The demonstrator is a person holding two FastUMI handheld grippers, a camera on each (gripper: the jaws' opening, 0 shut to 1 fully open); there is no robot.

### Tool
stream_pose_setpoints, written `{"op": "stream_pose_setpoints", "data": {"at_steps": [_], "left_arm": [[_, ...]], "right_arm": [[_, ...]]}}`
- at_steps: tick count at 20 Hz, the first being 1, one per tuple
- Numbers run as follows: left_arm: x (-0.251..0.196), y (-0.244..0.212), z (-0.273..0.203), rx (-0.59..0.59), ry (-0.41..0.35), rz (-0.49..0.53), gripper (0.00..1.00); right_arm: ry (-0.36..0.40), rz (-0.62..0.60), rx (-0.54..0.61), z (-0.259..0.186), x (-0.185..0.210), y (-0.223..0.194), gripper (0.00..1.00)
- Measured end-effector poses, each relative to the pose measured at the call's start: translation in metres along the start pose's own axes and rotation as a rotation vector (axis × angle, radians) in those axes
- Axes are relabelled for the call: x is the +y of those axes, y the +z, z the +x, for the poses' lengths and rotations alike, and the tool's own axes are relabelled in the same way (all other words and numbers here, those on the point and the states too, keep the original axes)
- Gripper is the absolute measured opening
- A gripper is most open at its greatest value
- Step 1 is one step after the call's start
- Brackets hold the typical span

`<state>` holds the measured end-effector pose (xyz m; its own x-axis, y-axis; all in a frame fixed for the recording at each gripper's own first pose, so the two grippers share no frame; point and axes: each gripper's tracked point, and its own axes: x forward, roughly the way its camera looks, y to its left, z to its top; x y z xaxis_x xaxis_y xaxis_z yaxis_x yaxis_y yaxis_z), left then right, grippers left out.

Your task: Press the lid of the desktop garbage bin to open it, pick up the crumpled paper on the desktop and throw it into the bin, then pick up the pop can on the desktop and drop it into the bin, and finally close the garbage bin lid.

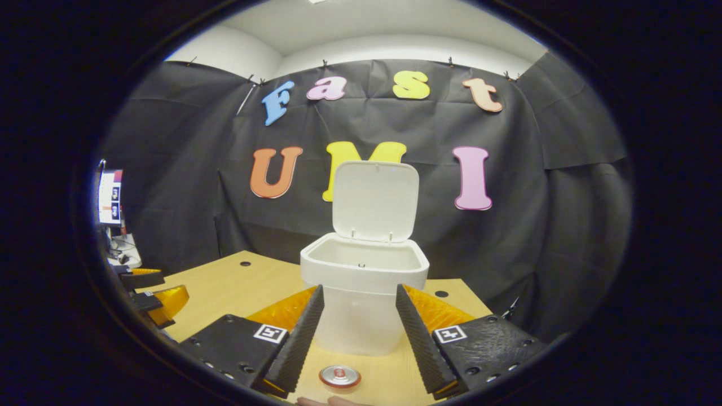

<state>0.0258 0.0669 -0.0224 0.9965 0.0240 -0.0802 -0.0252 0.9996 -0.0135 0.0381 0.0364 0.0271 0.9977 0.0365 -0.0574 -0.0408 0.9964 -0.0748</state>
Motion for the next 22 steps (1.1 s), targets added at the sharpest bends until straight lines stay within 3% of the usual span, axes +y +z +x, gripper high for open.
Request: {"op": "stream_pose_setpoints", "data": {"at_steps": [3, 5, 10, 14, 16, 18, 22], "left_arm": [[-0.017, -0.001, 0.002, -0.008, -0.085, 0.035, 0.98], [-0.011, -0.007, 0.007, -0.008, -0.092, 0.082, 0.98], [-0.002, -0.041, 0.031, 0.091, -0.083, 0.087, 0.99], [-0.007, -0.094, 0.053, 0.264, -0.129, 0.072, 0.99], [-0.019, -0.120, 0.056, 0.350, -0.197, 0.053, 0.99], [-0.030, -0.139, 0.059, 0.397, -0.248, 0.061, 0.98], [-0.039, -0.162, 0.065, 0.455, -0.259, 0.110, 0.97]], "right_arm": [[-0.012, 0.010, -0.025, -0.018, -0.007, -0.018, 0.93], [-0.005, 0.001, -0.014, -0.028, -0.011, -0.039, 0.97], [0.054, -0.020, 0.040, -0.048, -0.015, -0.091, 0.98], [0.086, -0.011, 0.067, -0.060, -0.016, -0.124, 0.95], [0.091, -0.015, 0.097, -0.063, -0.017, -0.141, 0.95], [0.102, -0.002, 0.121, -0.066, -0.016, -0.153, 0.95], [0.121, -0.001, 0.150, -0.067, -0.011, -0.175, 0.95]]}}
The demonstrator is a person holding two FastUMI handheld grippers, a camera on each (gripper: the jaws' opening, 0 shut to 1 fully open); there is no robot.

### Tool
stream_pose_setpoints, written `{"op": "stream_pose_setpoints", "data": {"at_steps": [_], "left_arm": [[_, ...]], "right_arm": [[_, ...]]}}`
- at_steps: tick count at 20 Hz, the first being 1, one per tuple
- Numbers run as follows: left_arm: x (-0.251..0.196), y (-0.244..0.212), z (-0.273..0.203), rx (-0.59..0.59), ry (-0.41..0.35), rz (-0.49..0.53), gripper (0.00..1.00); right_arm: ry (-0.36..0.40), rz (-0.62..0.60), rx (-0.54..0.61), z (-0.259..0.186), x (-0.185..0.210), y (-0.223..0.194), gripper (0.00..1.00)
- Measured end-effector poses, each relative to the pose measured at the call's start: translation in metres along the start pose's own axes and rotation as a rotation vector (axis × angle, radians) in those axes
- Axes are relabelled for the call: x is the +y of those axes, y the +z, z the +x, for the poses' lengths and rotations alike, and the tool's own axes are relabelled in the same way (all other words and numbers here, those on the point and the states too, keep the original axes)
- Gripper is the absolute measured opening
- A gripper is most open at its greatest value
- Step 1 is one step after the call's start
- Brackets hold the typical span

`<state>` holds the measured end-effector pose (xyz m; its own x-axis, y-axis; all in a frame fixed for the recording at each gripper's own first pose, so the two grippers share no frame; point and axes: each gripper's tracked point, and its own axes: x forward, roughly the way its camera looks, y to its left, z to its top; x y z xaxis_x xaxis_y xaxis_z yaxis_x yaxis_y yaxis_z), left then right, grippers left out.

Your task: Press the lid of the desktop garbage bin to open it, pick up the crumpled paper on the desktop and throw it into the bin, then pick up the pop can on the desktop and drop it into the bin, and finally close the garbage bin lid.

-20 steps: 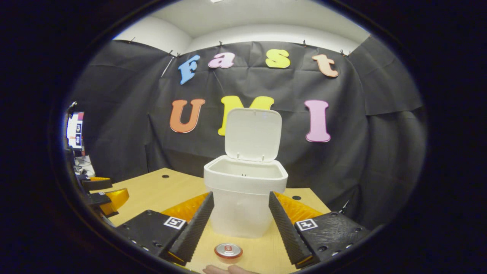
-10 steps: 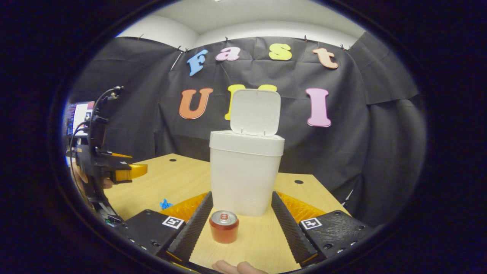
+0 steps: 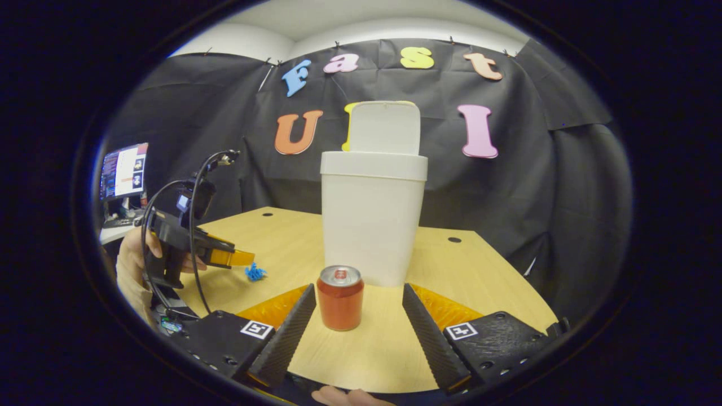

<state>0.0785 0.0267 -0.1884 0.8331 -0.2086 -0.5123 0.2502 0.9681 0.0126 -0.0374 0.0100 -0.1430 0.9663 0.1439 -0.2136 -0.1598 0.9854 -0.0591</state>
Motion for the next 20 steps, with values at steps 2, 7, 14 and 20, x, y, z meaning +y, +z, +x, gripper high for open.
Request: {"op": "stream_pose_setpoints", "data": {"at_steps": [2, 7, 14, 20], "left_arm": [[-0.011, -0.007, 0.008, 0.032, -0.046, -0.025, 0.93], [-0.015, -0.022, 0.025, 0.077, -0.027, 0.000, 0.83], [-0.012, -0.026, 0.032, 0.073, 0.014, 0.031, 0.48], [-0.005, -0.010, 0.019, -0.001, 0.078, 0.041, 0.40]], "right_arm": [[0.012, -0.007, -0.001, 0.002, 0.005, -0.009, 0.95], [0.054, -0.024, 0.028, 0.008, 0.016, -0.039, 0.95], [0.062, 0.038, 0.056, 0.031, 0.018, -0.050, 0.95], [0.055, 0.041, 0.081, 0.054, 0.017, -0.058, 0.95]]}}
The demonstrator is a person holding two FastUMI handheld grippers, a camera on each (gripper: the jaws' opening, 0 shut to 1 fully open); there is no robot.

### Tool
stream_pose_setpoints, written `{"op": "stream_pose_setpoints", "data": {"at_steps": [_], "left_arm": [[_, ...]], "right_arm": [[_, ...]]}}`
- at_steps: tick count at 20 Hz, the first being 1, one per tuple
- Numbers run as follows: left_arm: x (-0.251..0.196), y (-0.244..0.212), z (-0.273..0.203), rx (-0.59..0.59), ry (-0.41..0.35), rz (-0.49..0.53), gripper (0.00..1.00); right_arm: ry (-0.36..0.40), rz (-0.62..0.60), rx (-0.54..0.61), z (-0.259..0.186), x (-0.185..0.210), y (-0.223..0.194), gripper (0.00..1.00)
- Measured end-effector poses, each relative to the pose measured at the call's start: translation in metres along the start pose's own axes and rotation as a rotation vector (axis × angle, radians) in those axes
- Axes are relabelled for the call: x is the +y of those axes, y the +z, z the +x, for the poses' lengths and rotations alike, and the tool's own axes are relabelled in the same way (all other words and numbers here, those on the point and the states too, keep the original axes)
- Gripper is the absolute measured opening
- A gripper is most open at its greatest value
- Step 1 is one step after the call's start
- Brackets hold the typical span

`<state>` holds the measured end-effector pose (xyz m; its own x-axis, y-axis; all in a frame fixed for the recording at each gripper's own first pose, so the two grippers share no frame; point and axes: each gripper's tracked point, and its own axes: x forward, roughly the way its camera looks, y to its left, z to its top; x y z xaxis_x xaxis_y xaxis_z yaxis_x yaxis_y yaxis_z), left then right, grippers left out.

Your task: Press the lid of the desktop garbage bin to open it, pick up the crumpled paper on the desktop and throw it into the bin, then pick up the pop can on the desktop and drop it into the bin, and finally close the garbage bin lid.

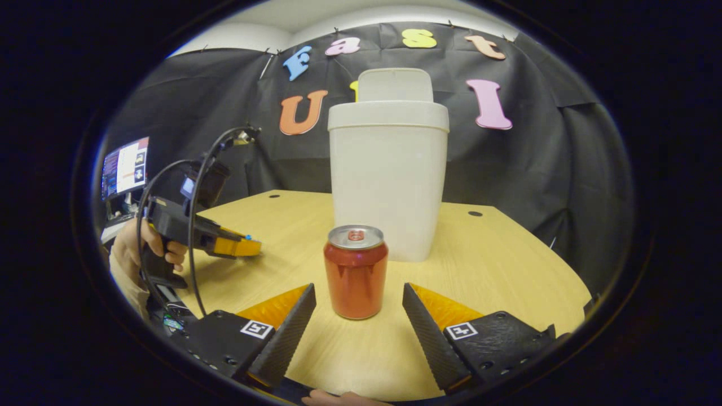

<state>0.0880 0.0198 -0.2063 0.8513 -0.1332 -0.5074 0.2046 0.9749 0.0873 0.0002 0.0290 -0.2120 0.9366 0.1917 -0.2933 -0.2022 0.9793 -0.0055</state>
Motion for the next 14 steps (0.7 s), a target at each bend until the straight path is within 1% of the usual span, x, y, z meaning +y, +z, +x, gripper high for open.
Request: {"op": "stream_pose_setpoints", "data": {"at_steps": [1, 4, 6, 7, 8, 10, 12, 14], "left_arm": [[-0.002, 0.008, -0.006, -0.027, -0.004, -0.017, 0.39], [-0.010, 0.029, -0.028, -0.102, -0.013, -0.068, 0.39], [-0.003, 0.040, -0.040, -0.148, 0.032, -0.055, 0.39], [-0.005, 0.043, -0.045, -0.164, 0.040, -0.056, 0.43], [-0.007, 0.047, -0.051, -0.180, 0.040, -0.061, 0.39], [-0.006, 0.052, -0.064, -0.207, 0.038, -0.063, 0.39], [-0.005, 0.055, -0.070, -0.219, 0.049, -0.060, 0.39], [-0.002, 0.058, -0.076, -0.226, 0.083, -0.075, 0.39]], "right_arm": [[0.005, 0.004, 0.004, 0.000, 0.002, 0.000, 0.95], [-0.014, -0.005, 0.021, 0.016, 0.000, 0.002, 0.93], [-0.022, 0.006, 0.024, 0.034, 0.001, 0.008, 0.92], [-0.036, 0.007, 0.028, 0.039, -0.001, 0.007, 0.92], [-0.048, 0.015, 0.039, 0.043, -0.002, 0.006, 0.89], [-0.044, 0.035, 0.037, 0.043, -0.003, 0.008, 0.81], [-0.028, 0.045, 0.036, 0.042, 0.000, 0.009, 0.78], [-0.020, 0.045, 0.020, 0.036, -0.001, 0.014, 0.76]]}}
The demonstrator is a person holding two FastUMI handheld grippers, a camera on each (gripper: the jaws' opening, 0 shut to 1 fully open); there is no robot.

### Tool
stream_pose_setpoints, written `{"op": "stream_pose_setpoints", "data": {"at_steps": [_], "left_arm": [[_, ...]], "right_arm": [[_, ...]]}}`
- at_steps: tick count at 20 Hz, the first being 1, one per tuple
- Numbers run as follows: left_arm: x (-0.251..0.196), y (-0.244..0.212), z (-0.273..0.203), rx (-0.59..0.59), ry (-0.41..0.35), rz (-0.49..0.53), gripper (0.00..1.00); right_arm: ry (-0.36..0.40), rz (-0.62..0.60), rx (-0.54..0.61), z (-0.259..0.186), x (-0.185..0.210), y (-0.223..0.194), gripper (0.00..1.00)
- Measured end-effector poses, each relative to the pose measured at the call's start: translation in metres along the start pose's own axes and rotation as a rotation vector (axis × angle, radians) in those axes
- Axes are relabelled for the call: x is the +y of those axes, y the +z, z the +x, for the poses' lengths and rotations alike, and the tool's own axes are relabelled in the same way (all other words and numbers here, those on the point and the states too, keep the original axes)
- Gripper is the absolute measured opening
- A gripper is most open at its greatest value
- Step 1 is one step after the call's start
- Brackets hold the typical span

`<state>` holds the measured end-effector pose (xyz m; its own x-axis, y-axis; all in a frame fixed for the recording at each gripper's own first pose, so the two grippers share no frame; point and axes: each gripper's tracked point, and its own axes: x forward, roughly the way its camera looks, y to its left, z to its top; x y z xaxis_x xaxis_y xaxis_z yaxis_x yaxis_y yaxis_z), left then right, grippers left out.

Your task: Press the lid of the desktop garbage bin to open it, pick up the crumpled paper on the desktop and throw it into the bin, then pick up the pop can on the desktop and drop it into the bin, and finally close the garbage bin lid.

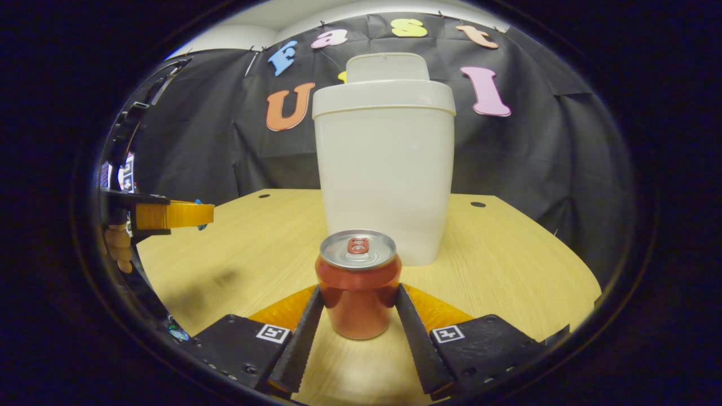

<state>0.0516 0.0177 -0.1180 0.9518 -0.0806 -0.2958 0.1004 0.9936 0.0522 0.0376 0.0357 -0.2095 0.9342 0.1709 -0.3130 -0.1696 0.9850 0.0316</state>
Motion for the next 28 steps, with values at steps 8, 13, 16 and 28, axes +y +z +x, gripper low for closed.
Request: {"op": "stream_pose_setpoints", "data": {"at_steps": [8, 13, 16, 28], "left_arm": [[0.003, 0.037, -0.031, -0.090, 0.067, -0.067, 0.39], [-0.014, 0.076, -0.054, -0.148, 0.080, -0.101, 0.39], [-0.025, 0.098, -0.061, -0.179, 0.072, -0.104, 0.39], [-0.066, 0.210, -0.055, -0.380, 0.051, -0.076, 0.38]], "right_arm": [[-0.141, 0.033, -0.105, -0.043, -0.042, 0.063, 0.73], [-0.136, 0.081, -0.226, -0.080, -0.060, 0.129, 0.74], [-0.116, 0.089, -0.291, -0.097, -0.069, 0.158, 0.73], [-0.075, 0.086, -0.416, -0.132, -0.102, 0.170, 0.72]]}}
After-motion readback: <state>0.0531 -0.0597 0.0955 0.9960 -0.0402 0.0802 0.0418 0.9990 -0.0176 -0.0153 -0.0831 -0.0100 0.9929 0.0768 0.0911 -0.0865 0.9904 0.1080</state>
